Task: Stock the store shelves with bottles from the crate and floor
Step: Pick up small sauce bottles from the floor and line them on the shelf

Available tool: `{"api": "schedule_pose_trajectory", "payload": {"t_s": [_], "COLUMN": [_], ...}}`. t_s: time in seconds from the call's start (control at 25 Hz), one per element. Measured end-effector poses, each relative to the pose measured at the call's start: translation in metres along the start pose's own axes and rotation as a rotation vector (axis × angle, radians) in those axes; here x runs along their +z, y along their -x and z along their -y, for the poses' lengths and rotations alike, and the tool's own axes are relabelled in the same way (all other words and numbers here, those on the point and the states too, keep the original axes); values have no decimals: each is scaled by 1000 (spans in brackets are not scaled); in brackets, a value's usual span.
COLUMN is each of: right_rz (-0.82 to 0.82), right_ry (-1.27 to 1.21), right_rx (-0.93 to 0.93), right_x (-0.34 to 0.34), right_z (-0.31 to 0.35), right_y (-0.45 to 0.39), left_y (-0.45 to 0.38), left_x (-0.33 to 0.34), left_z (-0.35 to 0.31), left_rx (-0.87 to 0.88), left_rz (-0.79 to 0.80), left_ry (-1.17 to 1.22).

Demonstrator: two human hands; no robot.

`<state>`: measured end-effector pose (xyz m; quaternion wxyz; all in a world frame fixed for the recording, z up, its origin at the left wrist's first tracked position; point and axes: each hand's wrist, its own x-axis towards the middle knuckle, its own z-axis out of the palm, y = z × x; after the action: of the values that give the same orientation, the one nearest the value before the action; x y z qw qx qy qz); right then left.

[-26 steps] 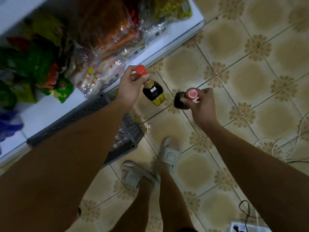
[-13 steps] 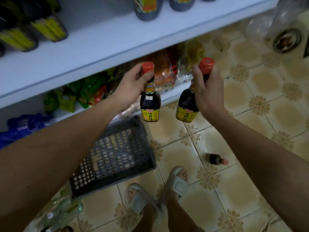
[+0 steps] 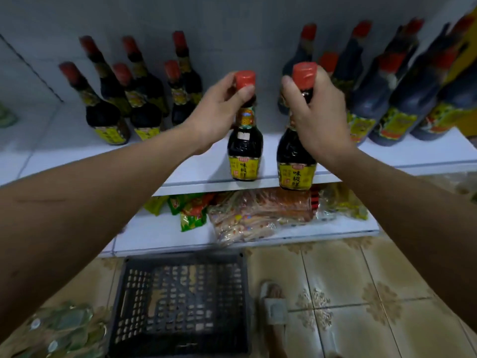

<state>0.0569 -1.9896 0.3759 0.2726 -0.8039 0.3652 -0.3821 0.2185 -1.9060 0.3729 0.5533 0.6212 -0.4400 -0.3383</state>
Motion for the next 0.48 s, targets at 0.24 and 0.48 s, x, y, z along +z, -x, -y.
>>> {"api": "schedule_pose_trajectory", "payload": {"t_s": [0.24, 0.48], "right_rz": [58, 193], "right_ry": [106, 112], "right_rx": [-71, 5], "right_x": [51, 106], "right_z": [-9, -26], "right_y": [-72, -127], "left_y": [-50, -67], "left_x": [-23, -26], "left_z": [30, 54], "left_rx": [4, 65], "left_rz": [-273, -338], "left_ry": [-17, -22]}}
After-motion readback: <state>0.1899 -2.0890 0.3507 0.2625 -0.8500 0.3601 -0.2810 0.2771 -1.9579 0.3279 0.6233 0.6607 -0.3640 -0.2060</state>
